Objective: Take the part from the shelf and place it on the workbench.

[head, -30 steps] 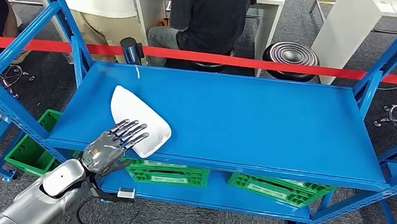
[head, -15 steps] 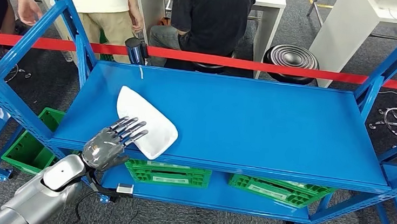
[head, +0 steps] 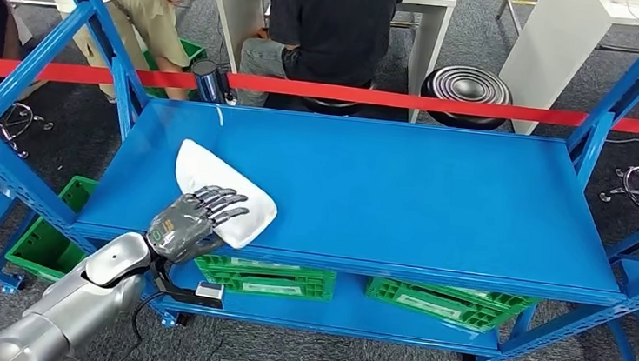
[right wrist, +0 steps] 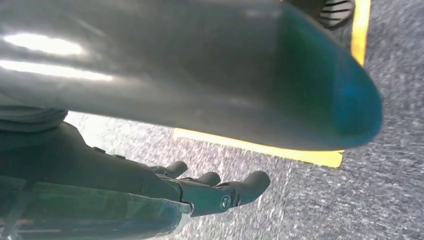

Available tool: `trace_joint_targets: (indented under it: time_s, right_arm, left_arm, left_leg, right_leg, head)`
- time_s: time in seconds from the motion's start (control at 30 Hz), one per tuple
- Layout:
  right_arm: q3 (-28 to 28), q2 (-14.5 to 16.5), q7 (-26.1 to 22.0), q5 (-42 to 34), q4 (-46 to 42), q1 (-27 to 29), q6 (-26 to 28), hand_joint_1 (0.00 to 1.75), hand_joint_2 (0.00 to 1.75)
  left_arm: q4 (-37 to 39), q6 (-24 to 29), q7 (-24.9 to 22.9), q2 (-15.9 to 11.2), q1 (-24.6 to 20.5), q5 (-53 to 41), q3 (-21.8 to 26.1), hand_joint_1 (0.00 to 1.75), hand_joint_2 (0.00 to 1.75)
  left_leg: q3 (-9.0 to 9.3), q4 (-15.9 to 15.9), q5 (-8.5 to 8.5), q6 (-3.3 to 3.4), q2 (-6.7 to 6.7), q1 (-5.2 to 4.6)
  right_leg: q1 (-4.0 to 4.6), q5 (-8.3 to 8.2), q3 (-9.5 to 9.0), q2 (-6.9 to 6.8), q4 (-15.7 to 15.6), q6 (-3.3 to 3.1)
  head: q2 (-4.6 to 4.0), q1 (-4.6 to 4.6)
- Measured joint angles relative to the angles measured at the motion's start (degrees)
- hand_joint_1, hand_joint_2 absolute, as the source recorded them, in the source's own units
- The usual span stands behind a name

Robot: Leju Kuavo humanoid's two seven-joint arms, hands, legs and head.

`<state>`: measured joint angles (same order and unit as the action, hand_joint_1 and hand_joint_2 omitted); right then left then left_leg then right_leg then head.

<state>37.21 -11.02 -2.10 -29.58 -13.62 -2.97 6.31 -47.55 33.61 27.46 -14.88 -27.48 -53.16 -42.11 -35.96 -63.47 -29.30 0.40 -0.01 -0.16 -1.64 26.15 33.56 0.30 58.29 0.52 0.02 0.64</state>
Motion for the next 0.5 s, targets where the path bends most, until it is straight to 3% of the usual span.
trace_joint_targets:
  time_s: [0.07, 0.1, 0.13, 0.2, 0.27, 0.33, 0.43, 0.5]
  right_arm:
    - [-0.03, -0.04, -0.32, -0.15, 0.01, 0.17, -0.19, 0.00, 0.00]
    - [-0.06, -0.04, -0.52, -0.26, 0.01, 0.33, -0.32, 0.00, 0.00]
    - [-0.10, -0.04, -0.76, -0.38, 0.02, 0.50, -0.45, 0.00, 0.00]
    - [-0.17, -0.04, -1.29, -0.60, 0.02, 0.77, -0.70, 0.00, 0.00]
    - [-0.21, 0.14, -1.74, -0.75, 0.04, 0.85, -0.95, 0.00, 0.00]
    - [-0.28, 0.31, -2.01, -0.92, 0.09, 0.98, -1.06, 0.00, 0.00]
    - [-0.62, 0.38, -2.46, -1.22, 0.19, 1.27, -1.11, 0.00, 0.00]
    - [-0.96, 0.32, -2.81, -1.38, 0.26, 1.24, -1.10, 0.00, 0.00]
  left_arm:
    - [0.76, -0.15, 0.32, 0.27, -0.41, 0.19, -0.38, 1.73, 1.75]
    - [1.04, -0.32, 0.45, 0.39, -0.47, 0.26, -0.58, 1.73, 1.75]
    - [1.23, -0.57, 0.55, 0.49, -0.49, 0.33, -0.81, 1.74, 1.75]
    - [1.39, -1.09, 0.70, 0.55, -0.64, 0.47, -1.26, 1.74, 1.75]
    - [1.36, -1.35, 0.79, 0.42, -0.99, 0.72, -1.61, 1.74, 1.75]
    - [1.18, -1.45, 0.87, 0.16, -1.29, 0.97, -1.87, 1.73, 1.75]
    - [0.57, -1.84, 0.92, -0.12, -1.51, 1.40, -2.06, 1.74, 1.75]
    - [0.02, -2.12, 0.96, -0.13, -1.89, 1.70, -2.19, 1.75, 1.75]
  left_leg:
    - [-3.59, -7.66, -3.27, -0.55, 0.01, 0.30]
    - [-4.90, -10.19, -3.84, -0.60, 0.01, 0.40]
    - [-5.25, -10.58, -3.30, -0.50, 0.00, 0.42]
    - [-2.78, -4.88, 0.44, 0.31, -0.05, 0.29]
    - [0.73, 2.56, 3.28, 1.70, -0.09, -0.15]
    - [1.98, 5.43, 3.56, 2.62, -0.06, -0.75]
    - [2.99, 7.38, 4.45, 3.09, 0.06, -0.75]
    - [3.82, 8.75, 5.24, 3.24, 0.20, -0.40]
  right_leg:
    - [0.13, 0.01, 0.03, 0.06, 0.01, -0.19]
    - [0.21, 0.03, 0.03, 0.09, 0.02, -0.23]
    - [0.31, 0.04, 0.00, 0.14, 0.02, -0.25]
    - [0.53, 0.06, -0.14, 0.31, 0.01, -0.26]
    - [0.60, 0.02, -0.11, 0.48, -0.07, -0.19]
    - [0.33, -0.14, 0.15, 0.52, -0.22, 0.08]
    - [0.40, -0.17, 0.36, 0.37, -0.27, 0.62]
    - [0.51, 1.56, 2.08, 0.21, 3.19, 0.50]
  head:
    - [0.00, 0.02]
    - [0.00, 0.03]
    - [0.00, 0.03]
    - [0.00, 0.03]
    - [0.00, -0.07]
    - [0.00, -0.03]
    - [0.00, 0.08]
    - [0.00, 0.00]
